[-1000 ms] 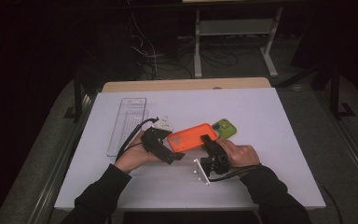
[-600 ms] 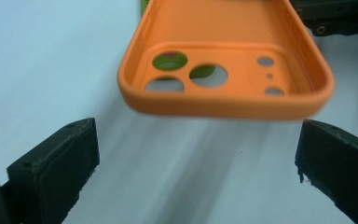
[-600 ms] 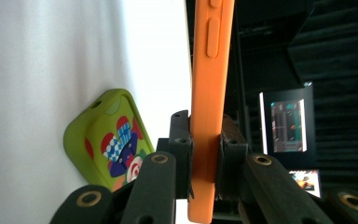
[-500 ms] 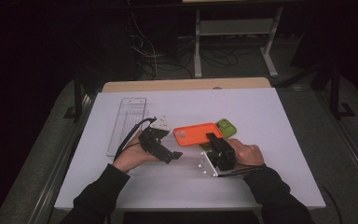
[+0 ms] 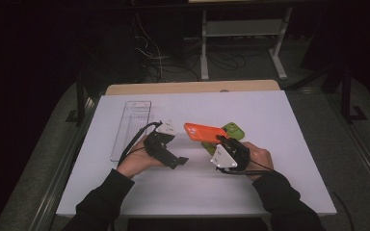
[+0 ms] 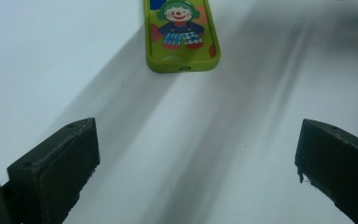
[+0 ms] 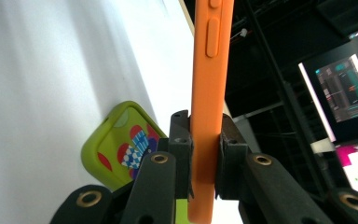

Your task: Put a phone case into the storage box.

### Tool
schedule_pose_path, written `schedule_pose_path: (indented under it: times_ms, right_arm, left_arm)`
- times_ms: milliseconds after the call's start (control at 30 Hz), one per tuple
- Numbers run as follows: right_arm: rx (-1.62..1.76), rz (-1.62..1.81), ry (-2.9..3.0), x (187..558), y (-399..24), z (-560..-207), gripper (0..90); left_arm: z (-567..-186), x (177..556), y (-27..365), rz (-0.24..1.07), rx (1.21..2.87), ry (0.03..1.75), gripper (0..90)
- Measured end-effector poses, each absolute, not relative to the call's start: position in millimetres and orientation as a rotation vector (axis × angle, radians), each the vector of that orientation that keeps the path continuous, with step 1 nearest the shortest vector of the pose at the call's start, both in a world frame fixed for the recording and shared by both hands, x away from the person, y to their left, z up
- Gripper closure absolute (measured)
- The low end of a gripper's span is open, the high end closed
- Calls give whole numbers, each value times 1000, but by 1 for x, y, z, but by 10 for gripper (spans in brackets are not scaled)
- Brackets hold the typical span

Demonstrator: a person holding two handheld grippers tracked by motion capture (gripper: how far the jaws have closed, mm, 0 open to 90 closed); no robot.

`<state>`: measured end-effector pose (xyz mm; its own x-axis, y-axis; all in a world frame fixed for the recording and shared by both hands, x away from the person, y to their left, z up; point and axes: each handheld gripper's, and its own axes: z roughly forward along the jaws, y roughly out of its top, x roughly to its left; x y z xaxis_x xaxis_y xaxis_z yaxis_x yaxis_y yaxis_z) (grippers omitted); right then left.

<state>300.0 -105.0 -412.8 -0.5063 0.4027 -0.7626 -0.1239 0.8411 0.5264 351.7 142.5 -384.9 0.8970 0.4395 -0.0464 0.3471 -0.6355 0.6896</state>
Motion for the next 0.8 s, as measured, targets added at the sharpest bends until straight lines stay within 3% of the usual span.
schedule_pose_path:
  times_ms: [800]
  right_arm:
    - [570, 979, 2163, 314, -123, -400, 784]
  left_arm:
    - [-384, 351, 144, 150, 2327, 577, 0]
